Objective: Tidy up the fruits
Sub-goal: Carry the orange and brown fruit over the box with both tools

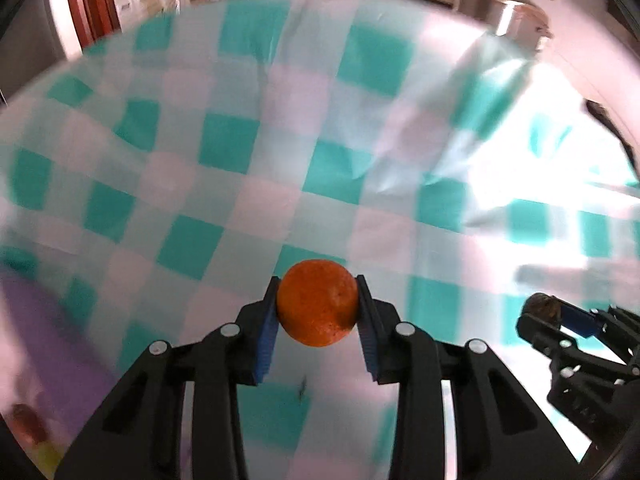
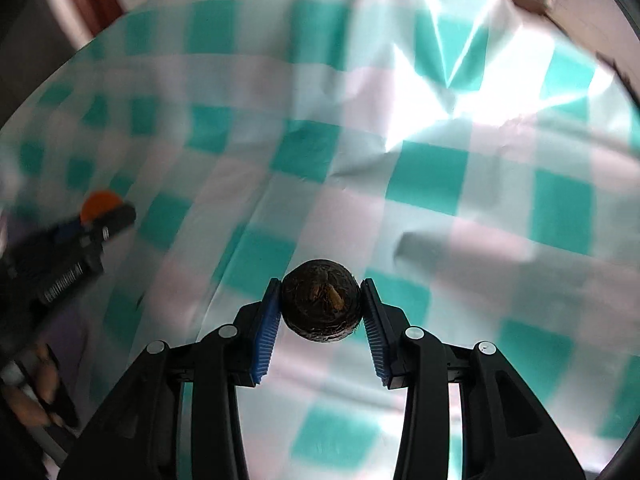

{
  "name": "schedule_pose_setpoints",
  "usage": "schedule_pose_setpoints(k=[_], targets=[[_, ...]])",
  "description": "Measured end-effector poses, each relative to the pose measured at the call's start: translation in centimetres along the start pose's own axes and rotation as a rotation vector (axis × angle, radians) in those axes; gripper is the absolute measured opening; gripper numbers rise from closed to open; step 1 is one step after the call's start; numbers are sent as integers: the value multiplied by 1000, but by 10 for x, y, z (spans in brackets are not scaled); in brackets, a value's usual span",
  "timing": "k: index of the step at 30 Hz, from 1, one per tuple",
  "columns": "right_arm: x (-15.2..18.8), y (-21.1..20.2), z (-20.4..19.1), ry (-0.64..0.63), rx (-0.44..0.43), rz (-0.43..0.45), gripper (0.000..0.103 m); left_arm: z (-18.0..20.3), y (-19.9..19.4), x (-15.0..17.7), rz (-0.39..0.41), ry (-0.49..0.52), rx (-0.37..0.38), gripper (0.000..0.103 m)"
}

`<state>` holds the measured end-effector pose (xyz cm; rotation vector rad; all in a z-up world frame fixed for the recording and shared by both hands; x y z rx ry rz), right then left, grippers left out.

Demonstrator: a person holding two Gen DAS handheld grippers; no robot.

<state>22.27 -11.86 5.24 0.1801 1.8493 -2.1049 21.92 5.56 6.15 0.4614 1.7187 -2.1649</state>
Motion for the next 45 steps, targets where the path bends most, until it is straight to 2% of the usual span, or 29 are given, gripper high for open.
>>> schedule_pose_setpoints(k=[6,13,15,20,28,31,36,41,45], targets=[[45,-95,11,-120,-11,75,40,36,-104,18,68,109,-25,36],[128,-175,15,-219,47,211,40,73,-198,71,140,223,-44,36],[145,-193,23,-210,48,247,40,80,-215,88,162,238,-20,36],[163,-193,35,-151,28,280,40,81,-219,121,170,208,48,36],[181,-167,5,-214,28,250,40,71,-204,156,145,206,31,36],[181,-169,-7,-224,32,250,40,66,-203,164,130,200,29,36],[184,-185,-25,-254,56,280,40,57,-217,172,150,220,37,36],[180,-195,-51,-242,68,284,40,32,-233,177,158,235,39,36],[172,-209,-75,-211,54,275,40,-6,-255,178,148,210,24,36]])
Point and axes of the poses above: each gripper's, at about its wrist camera, not at the fingertips, and y roughly the way its jaws point, z to its right, x to its underside, the point moved 3 cm from there along y, roughly the way its jaws point, and after that the axes turned 11 degrees about x, right-handed, at the moved point
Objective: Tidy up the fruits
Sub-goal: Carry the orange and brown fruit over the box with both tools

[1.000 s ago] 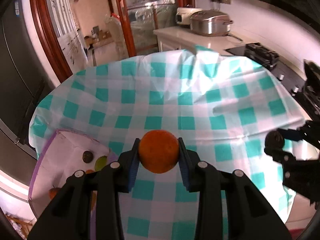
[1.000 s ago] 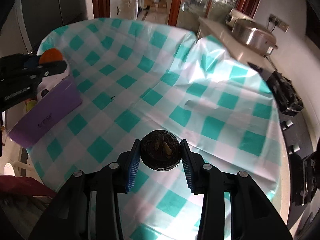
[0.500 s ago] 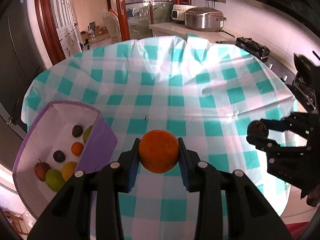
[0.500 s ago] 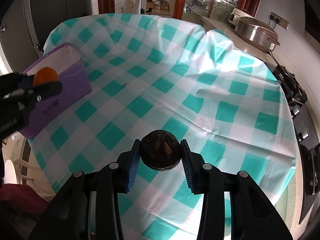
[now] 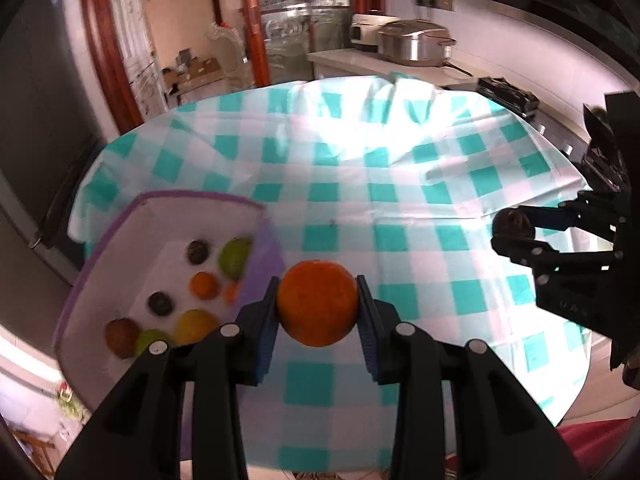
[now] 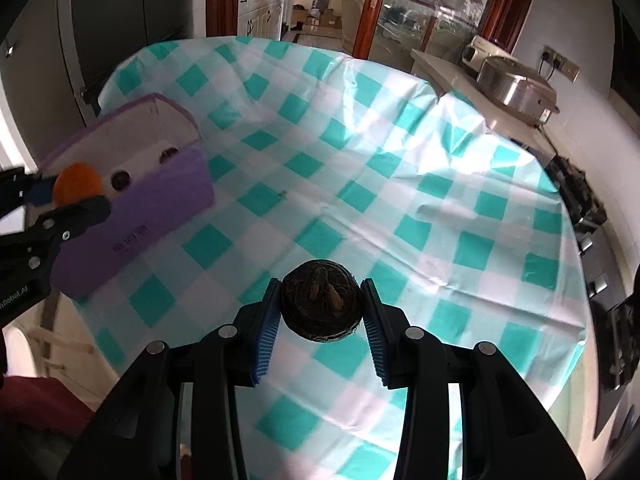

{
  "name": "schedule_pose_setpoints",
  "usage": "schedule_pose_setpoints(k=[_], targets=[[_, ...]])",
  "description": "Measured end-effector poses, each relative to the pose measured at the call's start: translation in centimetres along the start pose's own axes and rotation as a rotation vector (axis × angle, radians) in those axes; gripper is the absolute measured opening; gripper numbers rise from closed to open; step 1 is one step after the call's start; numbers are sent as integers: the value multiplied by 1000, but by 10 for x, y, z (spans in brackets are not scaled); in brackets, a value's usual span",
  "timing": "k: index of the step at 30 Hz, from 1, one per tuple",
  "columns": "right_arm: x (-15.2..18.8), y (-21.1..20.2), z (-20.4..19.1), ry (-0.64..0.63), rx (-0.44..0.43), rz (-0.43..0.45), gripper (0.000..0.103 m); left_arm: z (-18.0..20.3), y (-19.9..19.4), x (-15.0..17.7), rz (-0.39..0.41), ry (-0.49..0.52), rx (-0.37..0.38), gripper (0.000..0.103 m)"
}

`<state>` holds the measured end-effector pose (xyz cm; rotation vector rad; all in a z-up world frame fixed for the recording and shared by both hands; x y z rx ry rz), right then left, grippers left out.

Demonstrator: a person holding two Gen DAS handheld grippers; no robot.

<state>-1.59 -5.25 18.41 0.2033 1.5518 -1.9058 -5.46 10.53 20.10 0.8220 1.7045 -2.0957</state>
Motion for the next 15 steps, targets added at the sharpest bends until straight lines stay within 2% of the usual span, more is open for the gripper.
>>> schedule_pose_setpoints(k=[4,9,15], targets=[[-18,-11,-23,12,-11,3,40,-30,-21,-4,7,-9,-14,36],[-35,-27,-61,-31,-3,7,40,-61,-47,-8,13,2,-27,36],[-62,-43,-83,-46,6,33,40,-93,-58,-13,17,-1,-29,36]])
Point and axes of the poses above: each gripper's, at about its wrist camera, not at the fingertips, and y roughly the way its jaws point, z to its right, x to its underside, the point moved 3 cm from there along y, roughly the way its jaws point, and after that the axes turned 11 degrees about x, right-handed, at the moved point
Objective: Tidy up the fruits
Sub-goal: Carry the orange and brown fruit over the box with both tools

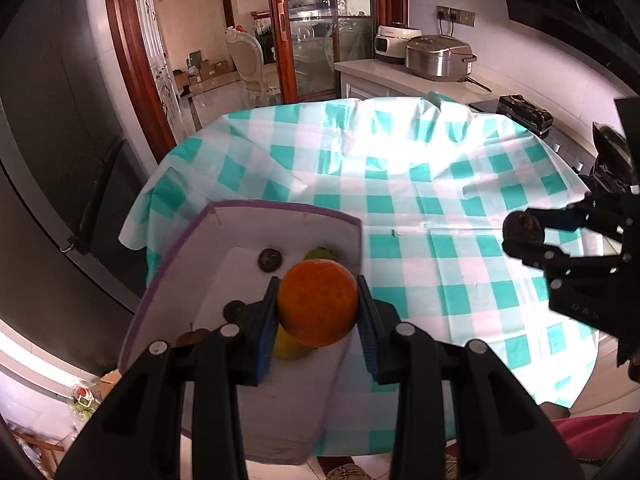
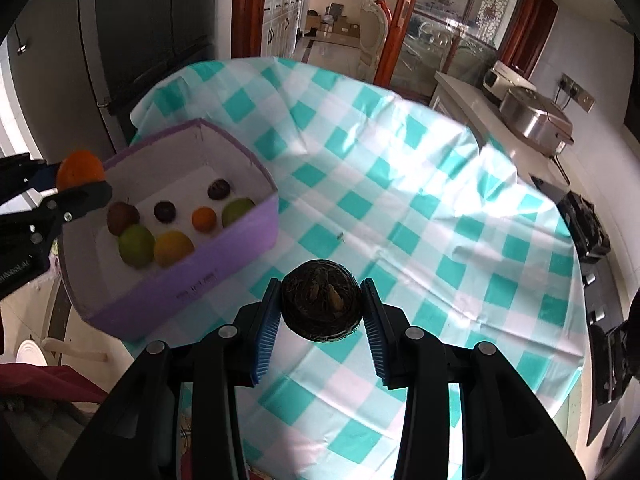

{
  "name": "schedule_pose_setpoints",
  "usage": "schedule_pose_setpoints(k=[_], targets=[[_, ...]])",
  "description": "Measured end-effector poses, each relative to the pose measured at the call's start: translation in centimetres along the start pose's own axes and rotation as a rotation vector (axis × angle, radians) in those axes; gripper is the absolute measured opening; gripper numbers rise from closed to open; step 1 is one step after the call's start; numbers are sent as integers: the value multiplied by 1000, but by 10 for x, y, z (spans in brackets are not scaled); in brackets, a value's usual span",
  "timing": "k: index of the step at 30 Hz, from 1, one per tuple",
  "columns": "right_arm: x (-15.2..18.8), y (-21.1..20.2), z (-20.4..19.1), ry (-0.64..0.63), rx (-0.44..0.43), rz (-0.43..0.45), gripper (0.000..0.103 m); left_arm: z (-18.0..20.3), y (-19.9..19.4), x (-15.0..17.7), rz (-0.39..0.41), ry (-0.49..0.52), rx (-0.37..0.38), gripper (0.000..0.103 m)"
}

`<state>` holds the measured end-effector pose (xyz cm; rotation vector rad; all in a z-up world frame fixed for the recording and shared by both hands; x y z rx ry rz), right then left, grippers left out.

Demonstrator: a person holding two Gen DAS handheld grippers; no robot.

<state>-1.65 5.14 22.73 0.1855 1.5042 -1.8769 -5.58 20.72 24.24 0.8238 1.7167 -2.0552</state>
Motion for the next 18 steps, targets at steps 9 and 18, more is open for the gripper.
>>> schedule_pose_setpoints(k=[9,18], targets=[[-35,19,-34,23,-47,25,40,-65,20,-6,9,-53,-3,36],[-63,70,-111,-45,-113,-26,40,-136,60,9,-40,-85,-8,36]])
Point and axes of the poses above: each gripper's, at about its wrist camera, not at the fingertips, and y roughly the way its jaws point, z to its right, x to its underside, the point moved 3 cm from there along y, roughly the way its jaws point, and after that the axes turned 11 degrees about x, right-handed, at the moved point
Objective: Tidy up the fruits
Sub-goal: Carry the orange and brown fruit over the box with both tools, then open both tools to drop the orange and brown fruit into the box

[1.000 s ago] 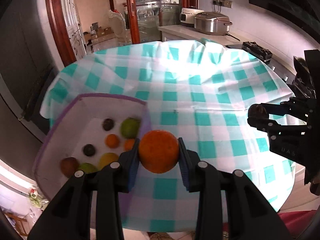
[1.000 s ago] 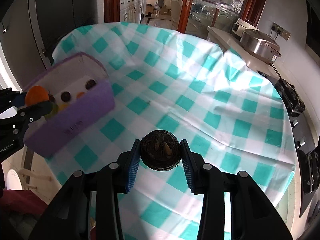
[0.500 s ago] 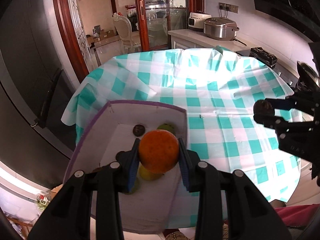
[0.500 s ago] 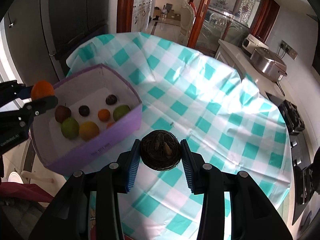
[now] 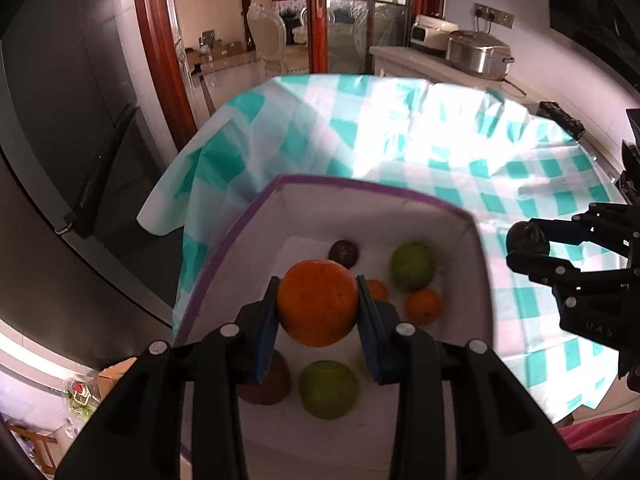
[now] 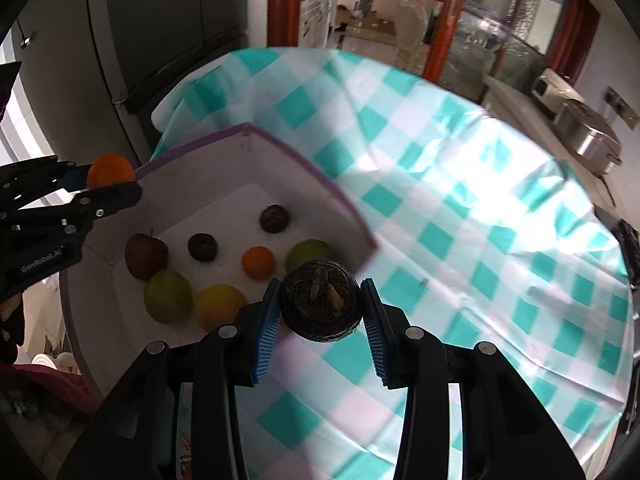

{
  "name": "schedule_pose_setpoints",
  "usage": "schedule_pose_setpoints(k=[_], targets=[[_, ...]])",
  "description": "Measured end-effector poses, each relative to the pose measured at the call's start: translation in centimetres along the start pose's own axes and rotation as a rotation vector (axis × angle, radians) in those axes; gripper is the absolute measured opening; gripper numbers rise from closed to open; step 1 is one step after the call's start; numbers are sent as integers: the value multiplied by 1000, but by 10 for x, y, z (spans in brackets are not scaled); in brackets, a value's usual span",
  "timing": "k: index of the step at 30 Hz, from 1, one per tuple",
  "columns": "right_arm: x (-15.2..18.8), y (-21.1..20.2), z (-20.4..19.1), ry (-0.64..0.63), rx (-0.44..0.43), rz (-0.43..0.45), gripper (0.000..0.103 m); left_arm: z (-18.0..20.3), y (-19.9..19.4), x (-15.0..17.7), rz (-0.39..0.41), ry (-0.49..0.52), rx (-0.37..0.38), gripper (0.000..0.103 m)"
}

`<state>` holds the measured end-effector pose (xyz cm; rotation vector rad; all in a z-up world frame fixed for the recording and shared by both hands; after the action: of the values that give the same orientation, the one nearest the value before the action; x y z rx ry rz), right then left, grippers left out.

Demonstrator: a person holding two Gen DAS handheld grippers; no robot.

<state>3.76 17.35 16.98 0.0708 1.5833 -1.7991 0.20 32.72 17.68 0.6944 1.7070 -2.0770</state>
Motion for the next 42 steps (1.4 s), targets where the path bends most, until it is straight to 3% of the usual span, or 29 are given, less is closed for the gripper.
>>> schedule_pose_setpoints(k=[7,18,24,29,31,33,42], targets=[[-18,28,-42,-104,-17,-41,40,-29,28,9,-55,-21,9,36],[-30,97,-75,-73,-85,-219,40,-51,92,32,-220,-97,-9,36],[-26,101,-104,-196,-94,-226,40,-49,107,33,-266,-79,4,37],[-26,105,-109,-198,-104,-228,41,-58,110,36,-278,-129,29,38],[-29,105,-110,-191,-112,-226,42,-62,109,35,-274,-144,24,40],[-31,103,-109,-184,-110,-219,44,-68,105,34,-262,-158,10,51],[-35,100,-82,-49,-104,-215,70,-68,90,30,-201,-156,8,67]])
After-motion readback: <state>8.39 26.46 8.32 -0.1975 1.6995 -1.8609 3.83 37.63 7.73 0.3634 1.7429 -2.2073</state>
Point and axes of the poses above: each gripper's, at about its wrist camera, not at the fingertips, and y roughly the way its jaws point, z to its right, x to its underside, the point moved 3 cm from there along y, roughly the way its jaws point, and after that the axes turned 11 degrees about x, right-handed, at the moved point
